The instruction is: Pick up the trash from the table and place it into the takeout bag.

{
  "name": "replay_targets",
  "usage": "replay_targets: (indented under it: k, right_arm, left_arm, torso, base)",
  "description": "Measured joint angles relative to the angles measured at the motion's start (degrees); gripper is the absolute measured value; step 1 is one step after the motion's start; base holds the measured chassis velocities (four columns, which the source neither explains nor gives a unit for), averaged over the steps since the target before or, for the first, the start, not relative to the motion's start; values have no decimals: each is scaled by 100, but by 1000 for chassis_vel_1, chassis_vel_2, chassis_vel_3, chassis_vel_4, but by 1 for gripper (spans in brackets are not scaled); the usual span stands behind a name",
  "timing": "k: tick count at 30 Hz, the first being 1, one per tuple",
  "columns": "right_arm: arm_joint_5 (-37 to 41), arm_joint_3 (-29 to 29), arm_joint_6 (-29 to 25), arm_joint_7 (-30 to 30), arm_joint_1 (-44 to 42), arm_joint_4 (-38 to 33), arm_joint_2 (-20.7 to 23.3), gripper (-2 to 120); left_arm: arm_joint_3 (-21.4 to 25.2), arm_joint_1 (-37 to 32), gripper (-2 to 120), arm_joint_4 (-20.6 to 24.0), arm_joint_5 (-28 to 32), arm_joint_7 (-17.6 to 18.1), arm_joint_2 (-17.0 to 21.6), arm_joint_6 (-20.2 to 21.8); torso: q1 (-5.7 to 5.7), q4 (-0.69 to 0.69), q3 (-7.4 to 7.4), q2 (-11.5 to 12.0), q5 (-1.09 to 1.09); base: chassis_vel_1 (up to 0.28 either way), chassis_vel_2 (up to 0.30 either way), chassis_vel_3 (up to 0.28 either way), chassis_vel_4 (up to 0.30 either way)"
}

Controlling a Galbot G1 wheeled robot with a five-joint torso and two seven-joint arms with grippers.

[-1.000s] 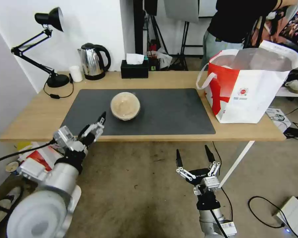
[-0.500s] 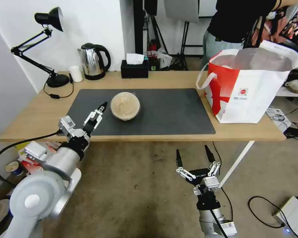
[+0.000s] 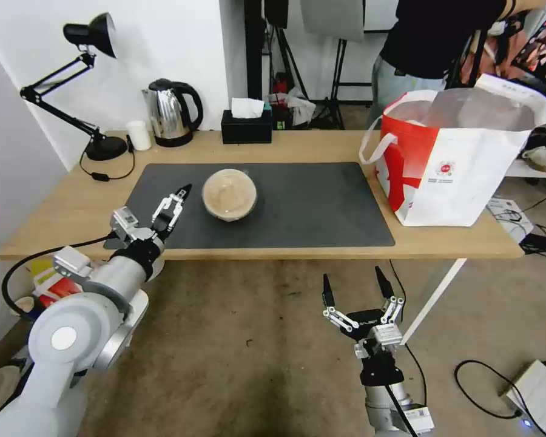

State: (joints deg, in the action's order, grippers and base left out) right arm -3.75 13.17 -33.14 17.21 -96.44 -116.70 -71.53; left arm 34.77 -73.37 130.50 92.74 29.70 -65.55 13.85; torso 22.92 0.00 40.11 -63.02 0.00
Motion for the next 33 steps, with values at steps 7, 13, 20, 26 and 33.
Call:
replay_targets:
  k: [7, 13, 20, 26, 33]
  right_arm:
    - [0, 0, 0, 0, 0, 0, 0, 100]
    - [0, 0, 0, 0, 0, 0, 0, 100]
    - [-1, 0, 0, 0, 0, 0, 0, 100]
    - [0, 0, 0, 0, 0, 0, 0, 100]
    - [0, 0, 0, 0, 0, 0, 0, 100]
  left_arm:
    - [-141, 217, 100, -399, -286, 100, -1, 12]
    - [-244, 333, 100, -639, -373, 107, -9, 16]
    - [-457, 626, 100, -1070, -420, 105, -38, 23]
    - [-583, 788, 100, -1194, -421, 126, -65, 25]
    - [-786, 968, 100, -1255, -419, 277, -151, 59]
  torso:
    - [0, -1, 0, 0, 0]
    - [-1, 0, 0, 0, 0]
    - [-1, 0, 0, -1, 0]
    - [-1, 0, -1, 0, 0]
    - [-1, 0, 0, -1, 0]
  base:
    - [0, 0, 0, 0]
    - [0, 0, 0, 0]
    - [0, 0, 0, 0]
    - [0, 0, 0, 0]
    - [0, 0, 0, 0]
